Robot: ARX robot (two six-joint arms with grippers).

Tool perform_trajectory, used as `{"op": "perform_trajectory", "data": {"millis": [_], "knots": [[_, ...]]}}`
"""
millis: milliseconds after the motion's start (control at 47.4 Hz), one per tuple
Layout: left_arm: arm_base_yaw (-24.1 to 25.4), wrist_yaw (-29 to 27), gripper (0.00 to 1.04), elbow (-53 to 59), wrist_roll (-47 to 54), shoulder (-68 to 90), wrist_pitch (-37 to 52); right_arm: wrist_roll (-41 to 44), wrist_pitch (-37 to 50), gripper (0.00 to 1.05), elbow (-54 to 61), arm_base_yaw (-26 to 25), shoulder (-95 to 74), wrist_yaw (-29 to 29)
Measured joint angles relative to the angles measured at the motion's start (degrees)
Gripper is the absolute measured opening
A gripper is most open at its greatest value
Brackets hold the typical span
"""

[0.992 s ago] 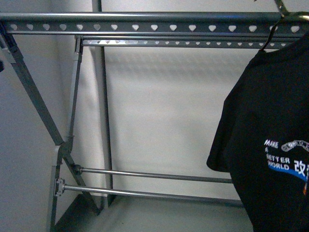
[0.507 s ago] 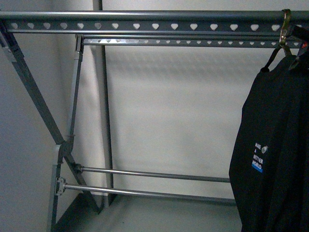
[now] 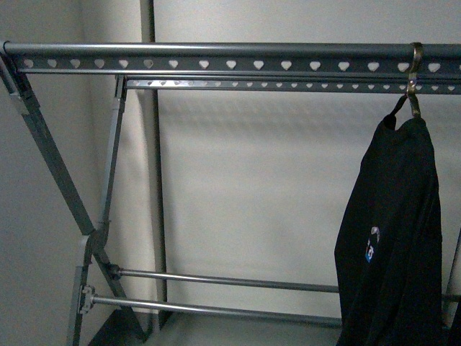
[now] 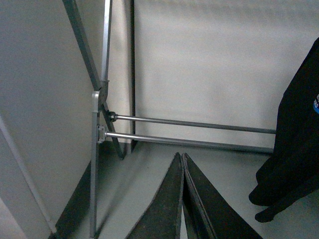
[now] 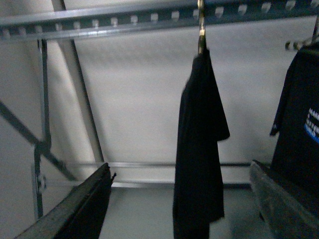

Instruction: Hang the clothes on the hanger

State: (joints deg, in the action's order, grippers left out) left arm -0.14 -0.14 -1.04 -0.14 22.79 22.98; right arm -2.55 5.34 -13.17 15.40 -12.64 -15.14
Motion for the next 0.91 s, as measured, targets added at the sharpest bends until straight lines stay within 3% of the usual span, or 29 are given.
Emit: {"op": "perform_trajectory", "data": {"millis": [127, 211, 359, 549, 654, 908], "knots": [[0.0, 0.13, 0.04, 0.0, 0.02, -4.15, -4.17, 1.92, -5.95, 0.53, 12.76, -12.17, 11.63, 13.99], [0.0, 0.04, 0.04, 0.0, 0.04, -5.9, -5.88, 2.14, -5.62, 0.39, 12.79, -14.82, 12.09, 14.49], [0.0, 0.11, 0.04, 0.0, 0.04, -9.68, -9.68, 2.32, -5.49, 0.02, 12.81, -15.17, 12.41, 15.17], [0.0, 0.09, 0.04, 0.0, 0.04, -12.9, -12.87, 2.45, -5.49, 0.02, 12.81, -15.17, 12.41, 15.17], [0.0, 0.15, 0.04, -0.02, 0.04, -20.83, -22.12, 2.45, -5.49, 0.02, 12.81, -15.17, 12.41, 15.08], [0.0, 0.11, 0.04, -0.02, 0.04, -22.47, -22.84, 2.47, -5.49, 0.02, 12.81, -15.21, 12.41, 15.08]]}}
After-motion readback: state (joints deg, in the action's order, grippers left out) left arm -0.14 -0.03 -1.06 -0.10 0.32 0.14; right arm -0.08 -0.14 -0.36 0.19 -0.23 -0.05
